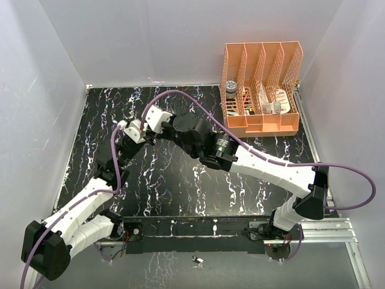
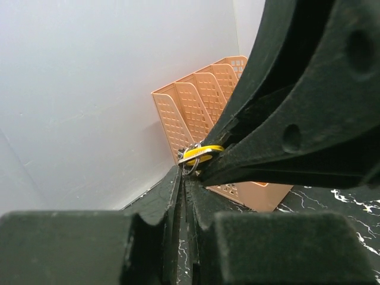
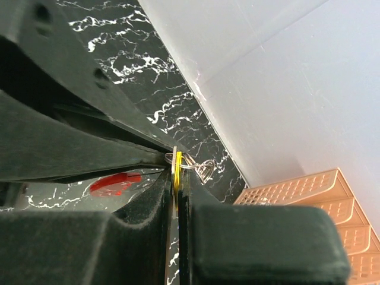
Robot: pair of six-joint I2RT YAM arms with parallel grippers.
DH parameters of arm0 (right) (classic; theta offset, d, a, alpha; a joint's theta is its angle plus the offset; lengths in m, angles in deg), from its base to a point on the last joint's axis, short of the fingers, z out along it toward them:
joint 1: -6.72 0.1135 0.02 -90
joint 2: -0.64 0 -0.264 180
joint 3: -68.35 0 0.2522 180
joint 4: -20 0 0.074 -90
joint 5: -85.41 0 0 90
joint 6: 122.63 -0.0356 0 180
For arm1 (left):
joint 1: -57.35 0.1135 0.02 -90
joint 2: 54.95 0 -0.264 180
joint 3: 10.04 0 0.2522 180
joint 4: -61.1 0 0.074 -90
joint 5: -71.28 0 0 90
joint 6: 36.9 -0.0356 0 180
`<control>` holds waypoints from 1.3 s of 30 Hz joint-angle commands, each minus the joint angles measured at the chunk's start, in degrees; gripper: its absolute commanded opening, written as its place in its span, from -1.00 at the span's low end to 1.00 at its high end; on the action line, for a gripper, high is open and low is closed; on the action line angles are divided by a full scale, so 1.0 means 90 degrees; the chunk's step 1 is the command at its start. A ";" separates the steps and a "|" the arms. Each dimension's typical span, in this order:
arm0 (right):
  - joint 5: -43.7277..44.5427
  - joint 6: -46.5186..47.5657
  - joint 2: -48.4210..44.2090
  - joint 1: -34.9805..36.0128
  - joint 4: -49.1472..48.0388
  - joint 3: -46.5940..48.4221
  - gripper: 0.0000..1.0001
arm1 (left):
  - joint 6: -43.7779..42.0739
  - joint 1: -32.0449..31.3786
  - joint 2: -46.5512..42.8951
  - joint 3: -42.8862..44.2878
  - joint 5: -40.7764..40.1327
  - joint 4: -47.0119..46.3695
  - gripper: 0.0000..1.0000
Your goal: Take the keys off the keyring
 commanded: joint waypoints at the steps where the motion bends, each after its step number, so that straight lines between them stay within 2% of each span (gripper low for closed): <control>1: 0.0465 0.0153 -0.0275 -0.0017 -0.0907 -0.0128 -1.00 | 0.0012 -0.0056 -0.0435 -0.0108 0.0570 -0.0165 -0.86; 7: 0.0651 0.0161 -0.0380 -0.0017 -0.1212 -0.0249 -1.00 | 0.0056 -0.0056 -0.0791 -0.0148 0.0928 0.0266 -0.71; 17: 0.0786 0.0141 -0.0704 -0.0017 -0.1236 -0.0359 -1.00 | -0.0613 -0.0052 -0.1711 -0.0192 0.0071 0.0886 -0.69; 21: 0.0744 0.0159 -0.0870 -0.0017 -0.1407 -0.0480 -1.00 | -0.0745 -0.0056 -0.1856 -0.0206 -0.0378 0.0778 -0.68; 26: 0.0536 0.0205 -0.1120 -0.0017 -0.1807 -0.0789 -1.00 | -0.0626 -0.0057 -0.1426 0.0006 -0.1576 0.0427 -0.61; 28: 0.0500 0.0171 -0.1179 -0.0017 -0.1834 -0.0823 -1.00 | -0.0524 -0.0057 -0.1144 0.0208 -0.1774 0.0436 -0.61; 39: 0.0490 0.0091 -0.1320 -0.0017 -0.1839 -0.0935 -1.00 | -0.0232 -0.0052 0.0049 0.1285 -0.1013 0.0119 -0.64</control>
